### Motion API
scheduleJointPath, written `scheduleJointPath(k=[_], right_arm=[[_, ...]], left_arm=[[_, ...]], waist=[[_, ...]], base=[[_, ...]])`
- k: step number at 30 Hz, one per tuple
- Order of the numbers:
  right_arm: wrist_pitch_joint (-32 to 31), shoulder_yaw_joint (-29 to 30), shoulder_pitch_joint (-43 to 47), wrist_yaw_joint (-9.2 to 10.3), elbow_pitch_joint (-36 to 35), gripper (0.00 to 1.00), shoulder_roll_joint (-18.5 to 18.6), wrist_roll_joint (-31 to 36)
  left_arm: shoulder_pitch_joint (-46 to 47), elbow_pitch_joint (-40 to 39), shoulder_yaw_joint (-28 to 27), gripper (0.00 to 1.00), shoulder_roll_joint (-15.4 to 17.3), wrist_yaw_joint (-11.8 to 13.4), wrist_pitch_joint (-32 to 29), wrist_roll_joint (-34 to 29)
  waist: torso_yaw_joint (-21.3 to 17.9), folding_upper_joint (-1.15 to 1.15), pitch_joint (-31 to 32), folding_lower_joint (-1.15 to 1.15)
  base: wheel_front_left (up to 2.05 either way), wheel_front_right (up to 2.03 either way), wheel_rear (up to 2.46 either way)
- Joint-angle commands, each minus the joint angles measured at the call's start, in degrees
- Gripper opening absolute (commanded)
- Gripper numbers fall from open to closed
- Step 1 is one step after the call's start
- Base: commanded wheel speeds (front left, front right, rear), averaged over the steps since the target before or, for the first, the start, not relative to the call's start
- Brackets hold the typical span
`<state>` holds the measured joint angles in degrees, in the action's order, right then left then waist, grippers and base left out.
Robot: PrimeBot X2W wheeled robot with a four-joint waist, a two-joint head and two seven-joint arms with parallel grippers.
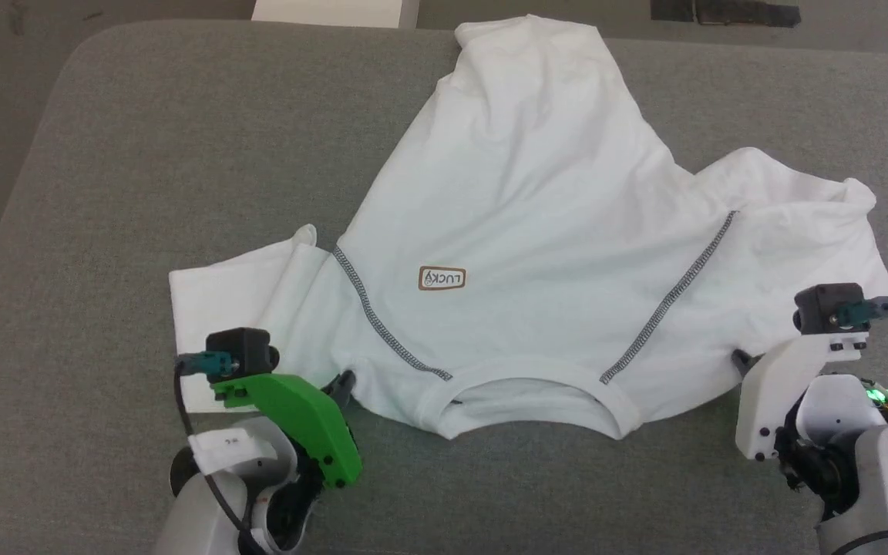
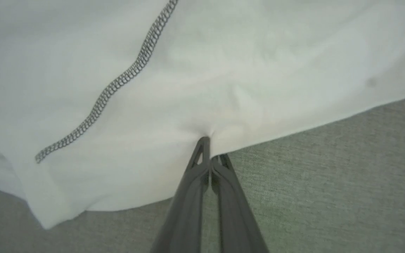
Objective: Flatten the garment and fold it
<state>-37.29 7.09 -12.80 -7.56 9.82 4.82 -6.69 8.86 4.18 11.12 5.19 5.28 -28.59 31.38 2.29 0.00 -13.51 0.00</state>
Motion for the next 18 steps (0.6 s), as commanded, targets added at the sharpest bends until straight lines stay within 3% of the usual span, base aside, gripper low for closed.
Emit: scheduleJointPath(k=[1,6,11,18], right_arm=[[0.7,0.5,0.2,0.08,-1.3,0.0,-0.2,-2.3],[-1.0,2.1,-1.4,0.08,-6.9,0.0,-0.6,-11.7],[-6.4,3.8,-7.1,0.08,-13.5,0.0,0.2,-19.8],[-12.4,5.5,-23.9,0.08,-13.0,0.0,1.2,-21.8]], left_arm=[[0.1,-0.9,-0.7,0.0,-0.5,-0.7,1.0,1.8],[2.6,-4.4,-3.4,0.0,-1.4,-2.6,2.2,8.6],[10.4,-6.8,-5.0,0.0,0.9,-3.6,0.0,10.0],[28.4,-0.8,-6.2,0.0,4.8,-3.5,-2.6,8.0]], waist=[[-0.3,0.0,1.0,0.0],[-0.8,0.0,2.8,0.0],[-1.4,0.0,3.3,0.0],[-2.7,0.0,-0.8,0.0]], base=[[0.0,0.0,0.0],[0.0,0.0,0.0],[0.0,0.0,0.0],[0.0,0.0,0.0]])
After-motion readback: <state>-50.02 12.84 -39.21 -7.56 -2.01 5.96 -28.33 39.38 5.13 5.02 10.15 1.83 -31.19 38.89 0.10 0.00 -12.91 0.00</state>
